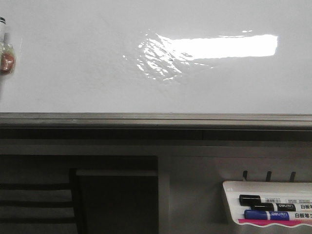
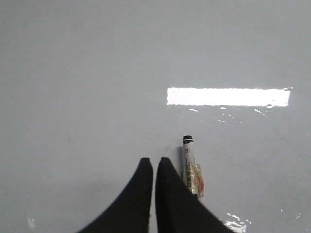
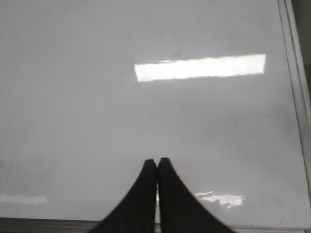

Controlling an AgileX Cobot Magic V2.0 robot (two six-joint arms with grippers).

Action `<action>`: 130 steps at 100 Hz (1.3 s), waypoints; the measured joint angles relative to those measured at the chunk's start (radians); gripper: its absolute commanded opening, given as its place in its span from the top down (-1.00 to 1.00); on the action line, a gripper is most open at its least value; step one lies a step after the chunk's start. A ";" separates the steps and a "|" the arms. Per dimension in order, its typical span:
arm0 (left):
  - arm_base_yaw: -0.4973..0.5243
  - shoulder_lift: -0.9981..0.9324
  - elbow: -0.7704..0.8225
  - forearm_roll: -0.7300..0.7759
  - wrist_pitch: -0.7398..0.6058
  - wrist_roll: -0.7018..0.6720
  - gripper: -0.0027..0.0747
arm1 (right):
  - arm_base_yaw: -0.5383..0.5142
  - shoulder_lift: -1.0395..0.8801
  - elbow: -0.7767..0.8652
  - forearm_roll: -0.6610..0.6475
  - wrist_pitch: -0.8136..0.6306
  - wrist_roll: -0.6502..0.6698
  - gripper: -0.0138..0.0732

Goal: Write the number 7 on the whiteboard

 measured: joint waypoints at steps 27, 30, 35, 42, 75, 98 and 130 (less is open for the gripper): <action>0.000 0.203 -0.188 0.002 0.167 0.000 0.98 | 0.000 0.256 -0.237 -0.016 0.228 0.000 0.85; 0.000 0.213 -0.192 0.002 0.167 0.000 0.98 | 0.000 0.276 -0.255 -0.023 0.240 0.000 0.85; 0.000 0.223 -0.198 0.002 0.169 0.000 0.98 | 0.000 0.304 -0.270 -0.034 0.250 -0.002 0.85; 0.000 0.227 -0.200 0.002 0.173 0.000 0.98 | 0.000 0.329 -0.279 -0.043 0.256 -0.002 0.85; 0.000 0.228 -0.200 0.002 0.184 0.000 0.98 | 0.000 0.361 -0.279 -0.049 0.256 -0.002 0.85; 0.000 0.228 -0.200 0.002 0.185 0.000 0.98 | 0.000 0.361 -0.280 -0.051 0.254 -0.002 0.76; 0.000 0.228 -0.176 0.044 0.142 0.000 -0.27 | 0.000 0.361 -0.280 -0.051 0.237 0.002 -0.29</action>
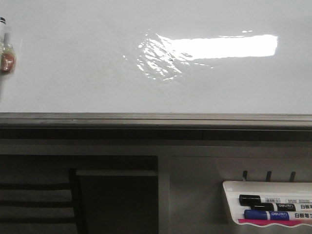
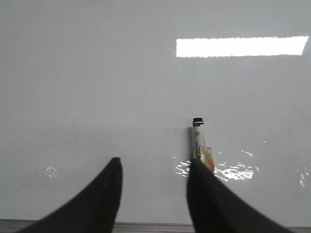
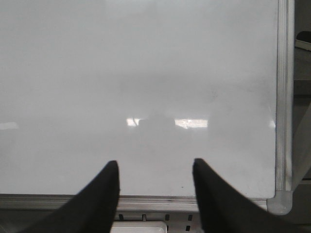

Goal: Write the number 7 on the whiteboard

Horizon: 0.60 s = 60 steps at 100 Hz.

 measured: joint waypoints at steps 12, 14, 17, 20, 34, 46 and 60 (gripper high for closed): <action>0.000 0.000 0.008 0.002 0.000 0.000 -0.25 | 0.000 0.000 0.000 0.000 0.000 0.000 -0.28; 0.000 0.000 0.008 0.003 0.000 0.000 -0.25 | 0.000 0.000 0.000 0.000 0.000 0.000 -0.28; 0.000 0.000 0.008 0.003 0.000 0.000 -0.25 | 0.000 0.000 0.000 0.000 0.000 0.000 -0.28; 0.000 0.000 0.008 0.003 0.000 0.000 -0.25 | 0.000 0.000 0.000 0.000 0.000 0.000 -0.28; 0.000 0.000 0.008 0.005 0.000 0.000 -0.25 | 0.000 0.000 0.000 0.000 0.000 0.002 -0.28; 0.000 0.000 0.008 0.005 -0.004 0.000 -0.25 | 0.000 0.000 0.000 0.000 0.000 0.001 -0.28; 0.000 0.005 0.008 -0.002 -0.006 0.000 -0.25 | 0.000 0.000 0.000 0.000 0.000 0.001 -0.28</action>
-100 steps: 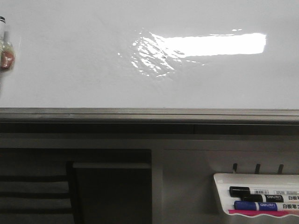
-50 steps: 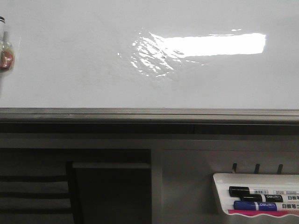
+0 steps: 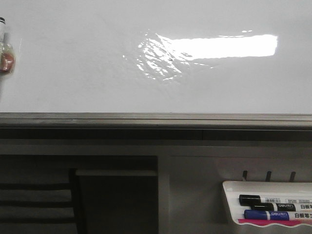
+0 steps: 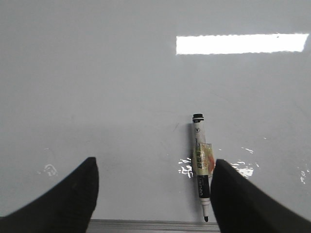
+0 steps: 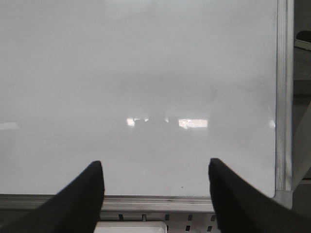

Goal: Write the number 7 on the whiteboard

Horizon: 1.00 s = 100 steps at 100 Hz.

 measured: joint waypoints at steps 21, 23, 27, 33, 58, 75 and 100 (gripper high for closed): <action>0.000 0.076 0.000 0.010 0.009 0.036 -0.25 | 0.000 0.000 0.000 0.000 0.000 0.000 -0.28; 0.000 0.085 0.000 0.010 0.009 0.039 -0.25 | 0.000 0.000 0.000 0.000 0.000 0.000 -0.28; 0.000 0.114 0.000 0.010 0.010 0.050 -0.25 | 0.000 0.000 0.000 0.000 0.000 0.000 -0.28; -0.002 0.162 0.000 0.000 0.011 0.056 -0.25 | 0.000 0.000 0.000 0.000 0.000 0.000 -0.28; -0.088 0.371 -0.003 -0.033 -0.027 0.063 -0.25 | 0.000 0.000 0.000 0.002 0.000 0.000 -0.28; -0.163 0.518 -0.003 -0.039 -0.115 0.063 -0.25 | 0.000 0.000 0.000 0.002 0.000 0.000 -0.28; -0.198 0.712 -0.003 -0.037 -0.307 0.063 -0.25 | 0.000 0.000 0.009 0.002 -0.003 0.000 -0.28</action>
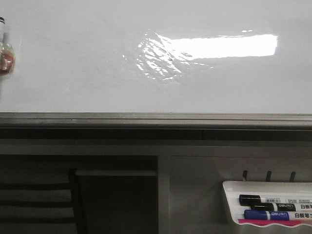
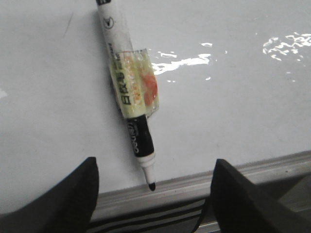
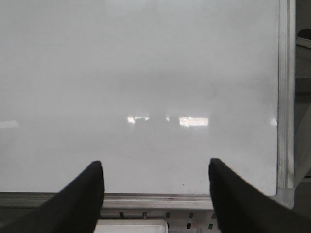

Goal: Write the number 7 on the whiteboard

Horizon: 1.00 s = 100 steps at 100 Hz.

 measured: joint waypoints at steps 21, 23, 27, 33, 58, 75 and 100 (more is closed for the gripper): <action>0.000 0.126 -0.002 0.002 -0.151 0.000 -0.23 | 0.000 0.000 0.016 0.000 0.000 0.000 -0.28; 0.000 0.136 -0.002 0.002 -0.163 0.000 -0.21 | 0.000 0.000 0.018 0.000 0.000 0.000 -0.28; 0.000 0.157 -0.008 0.002 -0.177 0.000 -0.15 | 0.000 0.000 0.018 0.000 0.000 0.000 -0.28; 0.000 0.189 -0.022 0.002 -0.194 0.000 -0.05 | 0.000 0.000 0.018 0.000 0.000 0.000 -0.28; 0.000 0.273 -0.077 0.000 -0.181 0.000 0.38 | 0.000 0.000 0.018 0.000 0.000 0.000 -0.28; 0.000 0.277 -0.096 -0.002 -0.155 0.000 0.74 | 0.000 0.000 0.018 0.000 0.000 0.000 -0.28; 0.000 0.277 -0.098 -0.002 -0.152 0.002 0.98 | 0.000 0.000 0.020 0.000 0.000 0.000 -0.28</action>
